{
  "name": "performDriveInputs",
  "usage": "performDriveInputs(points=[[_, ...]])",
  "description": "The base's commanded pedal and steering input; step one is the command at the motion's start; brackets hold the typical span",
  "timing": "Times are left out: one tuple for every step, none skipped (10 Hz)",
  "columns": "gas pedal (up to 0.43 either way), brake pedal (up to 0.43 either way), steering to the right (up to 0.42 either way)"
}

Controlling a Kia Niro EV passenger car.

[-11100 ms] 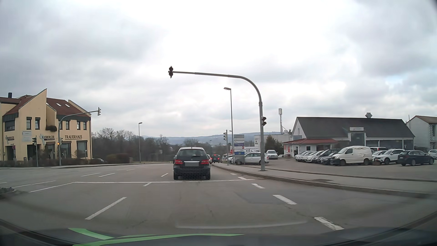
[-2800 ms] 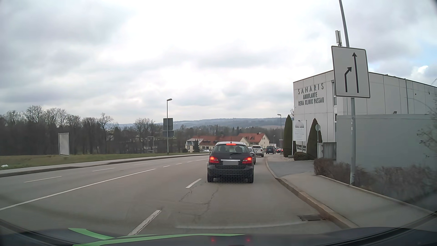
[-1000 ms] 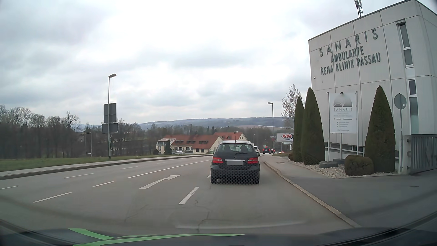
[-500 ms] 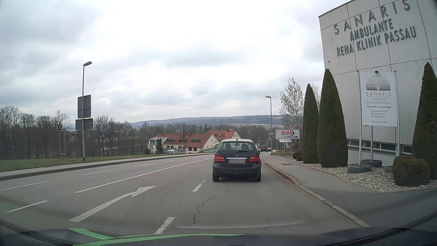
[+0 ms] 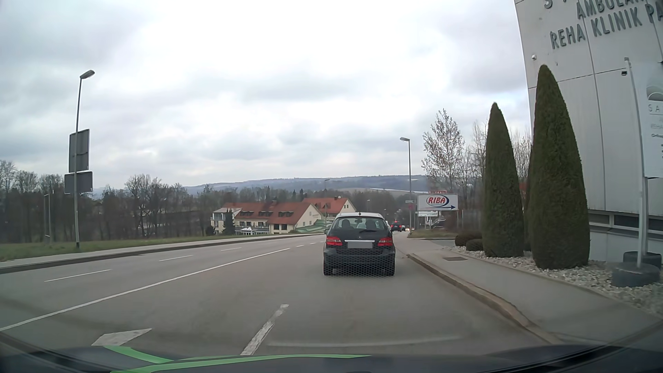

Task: Follow the waypoints while adhering to traffic rules and regulations

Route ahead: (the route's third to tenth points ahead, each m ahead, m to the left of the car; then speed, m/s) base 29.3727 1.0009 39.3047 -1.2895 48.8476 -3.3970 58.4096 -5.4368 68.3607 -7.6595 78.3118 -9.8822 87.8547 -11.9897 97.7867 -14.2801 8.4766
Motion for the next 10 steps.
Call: performDriveInputs(points=[[0.000, 0.116, 0.025], [0.000, 0.116, 0.025], [0.000, 0.110, 0.024], [0.000, 0.098, 0.024], [0.000, 0.073, 0.022], [0.000, 0.037, 0.022], [0.000, 0.018, 0.021], [0.000, 0.000, 0.020], [0.000, 0.000, 0.017], [0.000, 0.000, 0.015]])
